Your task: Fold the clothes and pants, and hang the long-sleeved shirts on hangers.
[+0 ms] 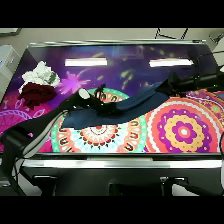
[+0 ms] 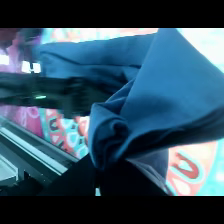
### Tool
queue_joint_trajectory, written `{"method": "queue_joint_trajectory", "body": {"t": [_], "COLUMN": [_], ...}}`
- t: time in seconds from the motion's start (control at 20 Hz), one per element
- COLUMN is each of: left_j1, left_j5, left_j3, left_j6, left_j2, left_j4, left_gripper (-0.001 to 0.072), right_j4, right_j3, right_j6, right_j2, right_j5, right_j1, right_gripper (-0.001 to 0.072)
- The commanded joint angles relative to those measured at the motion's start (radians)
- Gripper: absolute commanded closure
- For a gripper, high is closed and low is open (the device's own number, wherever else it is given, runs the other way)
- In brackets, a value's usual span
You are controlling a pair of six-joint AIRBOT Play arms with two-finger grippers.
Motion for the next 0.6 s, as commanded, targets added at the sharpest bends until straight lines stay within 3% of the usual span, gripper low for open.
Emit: {"method": "queue_joint_trajectory", "body": {"t": [0.0, 0.2, 0.3, 0.4, 0.55], "left_j1": [-0.123, -0.283, -0.279, -0.193, 0.031], "left_j5": [0.211, 0.466, 0.464, 0.35, 0.143], "left_j3": [0.0, 0.001, 0.0, 0.0, 0.0], "left_j6": [-0.068, -0.033, 0.054, 0.098, -0.023], "left_j2": [-0.092, -0.132, -0.124, -0.095, 0.041], "left_j4": [-0.237, -0.596, -0.615, -0.468, -0.001], "left_gripper": [0.0689, 0.0689, 0.0691, 0.0694, 0.0694], "right_j4": [0.004, -0.012, -0.037, 0.008, 0.131], "right_j3": [0.001, 0.0, 0.0, 0.0, 0.0], "right_j6": [0.101, 0.168, 0.179, 0.161, 0.089], "right_j2": [0.152, 0.174, 0.13, 0.057, -0.064], "right_j5": [-0.007, -0.087, -0.153, -0.189, -0.283], "right_j1": [0.108, 0.192, 0.216, 0.244, 0.329], "right_gripper": [0.0675, 0.0674, 0.0674, 0.0674, 0.0674]}}
